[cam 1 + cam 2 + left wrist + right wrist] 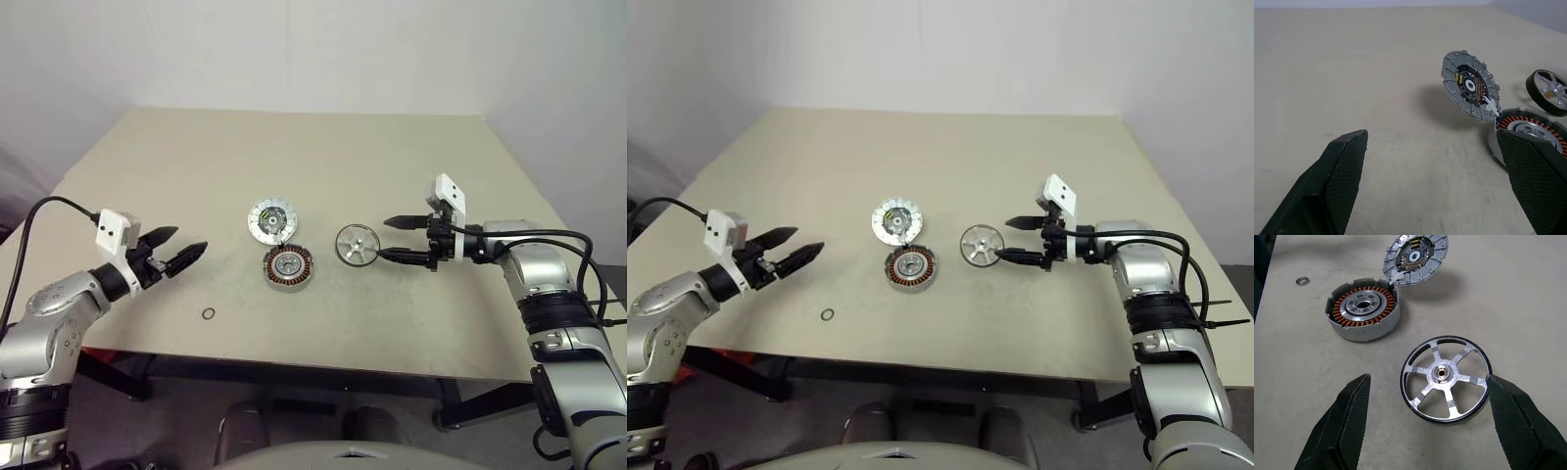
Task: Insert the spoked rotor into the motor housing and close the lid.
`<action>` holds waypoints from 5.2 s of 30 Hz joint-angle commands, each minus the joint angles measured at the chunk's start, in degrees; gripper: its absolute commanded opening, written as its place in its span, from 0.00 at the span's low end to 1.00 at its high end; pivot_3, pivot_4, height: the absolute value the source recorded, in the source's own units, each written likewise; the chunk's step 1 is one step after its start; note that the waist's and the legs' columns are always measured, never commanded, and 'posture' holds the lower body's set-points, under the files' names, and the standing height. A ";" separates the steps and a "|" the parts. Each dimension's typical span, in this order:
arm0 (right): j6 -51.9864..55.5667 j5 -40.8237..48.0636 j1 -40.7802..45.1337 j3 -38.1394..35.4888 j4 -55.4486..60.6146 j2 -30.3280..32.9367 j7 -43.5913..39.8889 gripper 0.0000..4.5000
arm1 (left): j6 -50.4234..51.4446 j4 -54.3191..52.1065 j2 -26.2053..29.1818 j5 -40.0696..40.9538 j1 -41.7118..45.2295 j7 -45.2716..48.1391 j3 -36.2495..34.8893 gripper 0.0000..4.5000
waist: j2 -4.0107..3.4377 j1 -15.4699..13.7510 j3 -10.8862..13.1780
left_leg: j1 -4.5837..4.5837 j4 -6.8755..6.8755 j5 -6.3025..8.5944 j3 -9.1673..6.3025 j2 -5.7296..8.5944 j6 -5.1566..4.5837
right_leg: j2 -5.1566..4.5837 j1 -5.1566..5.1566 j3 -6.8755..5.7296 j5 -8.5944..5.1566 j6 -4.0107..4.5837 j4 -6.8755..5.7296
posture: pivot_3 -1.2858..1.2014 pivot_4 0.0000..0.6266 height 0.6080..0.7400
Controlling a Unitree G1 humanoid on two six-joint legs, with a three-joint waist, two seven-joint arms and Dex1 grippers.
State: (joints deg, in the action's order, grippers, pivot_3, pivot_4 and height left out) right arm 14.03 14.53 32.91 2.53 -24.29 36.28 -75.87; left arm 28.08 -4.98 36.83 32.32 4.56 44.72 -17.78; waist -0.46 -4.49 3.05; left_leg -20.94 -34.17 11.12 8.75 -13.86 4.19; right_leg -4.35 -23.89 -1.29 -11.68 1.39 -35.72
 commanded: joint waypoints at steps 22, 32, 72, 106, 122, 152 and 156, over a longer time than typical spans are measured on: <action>-2.34 -0.24 1.23 0.01 -0.08 -0.56 0.43 0.94 | -5.41 -10.73 -0.22 -7.03 -7.29 0.39 8.34 0.99 | 0.01 0.01 0.00 | -0.04 0.00 0.01 0.00 -0.01 -0.01 | -0.01 -0.01 -0.02 0.00 0.00 0.02 | 0.52 0.00 1.00; -4.29 -1.60 3.80 0.38 -3.80 -0.95 0.10 0.94 | -11.50 -16.26 0.52 -12.38 -16.01 0.08 9.60 0.99 | 0.01 0.38 -0.01 | 0.00 -0.01 0.00 0.00 -0.01 -0.01 | -0.01 0.01 -0.01 -0.01 -0.01 0.00 | 0.52 0.00 1.00; -6.97 -3.80 9.34 0.39 -9.92 -2.35 -1.21 0.94 | -30.71 0.93 -9.05 -20.26 -23.09 -6.13 9.71 0.99 | -0.19 0.28 -0.09 | 0.79 0.00 0.02 0.01 0.05 -0.03 | -0.05 0.75 0.01 -0.22 -0.37 0.01 | 0.52 0.00 1.00; -8.18 -4.43 11.21 0.05 -11.99 -2.90 0.32 0.94 | -25.85 3.05 -10.20 -17.57 -23.21 -5.92 10.55 0.16 | -0.37 0.06 -0.21 | 0.93 0.07 0.03 -0.03 0.08 -0.03 | -0.07 0.85 0.00 -0.24 -0.41 0.04 | 0.52 0.00 1.00; -8.30 -4.79 11.22 0.56 -11.59 -3.33 1.62 0.94 | -16.61 -4.71 -11.92 -5.83 -18.35 -8.21 4.99 0.16 | -0.21 0.33 -0.11 | 0.84 0.08 0.03 -0.05 0.07 -0.03 | -0.05 0.75 -0.03 -0.24 -0.41 0.05 | 0.52 0.00 1.00; -9.50 -4.84 10.31 -0.14 -11.67 -4.74 3.53 0.94 | -6.40 -0.96 -13.76 -11.94 7.46 -6.90 21.05 0.16 | -0.08 0.42 -0.07 | 0.55 0.14 0.06 -0.03 0.05 -0.10 | -0.05 0.57 -0.10 -0.08 0.08 0.17 | 0.52 0.00 1.00; -9.84 -4.87 10.31 -0.10 -11.97 -4.99 3.76 0.94 | -6.04 0.32 -14.32 -12.94 8.37 -5.78 22.92 0.16 | -0.09 0.42 -0.07 | 0.53 0.15 0.07 -0.03 0.04 -0.10 | -0.05 0.56 -0.11 -0.08 0.08 0.18 | 0.52 0.00 1.00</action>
State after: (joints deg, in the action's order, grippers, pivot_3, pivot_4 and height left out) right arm 5.29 8.97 42.34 3.16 -36.96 31.32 -72.29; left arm 22.78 -4.43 22.41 19.93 11.34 38.23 4.61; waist -0.55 -4.07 2.98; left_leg -20.40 -34.03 11.18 8.72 -13.82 4.09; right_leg -4.39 -23.33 -1.40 -11.76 1.47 -35.54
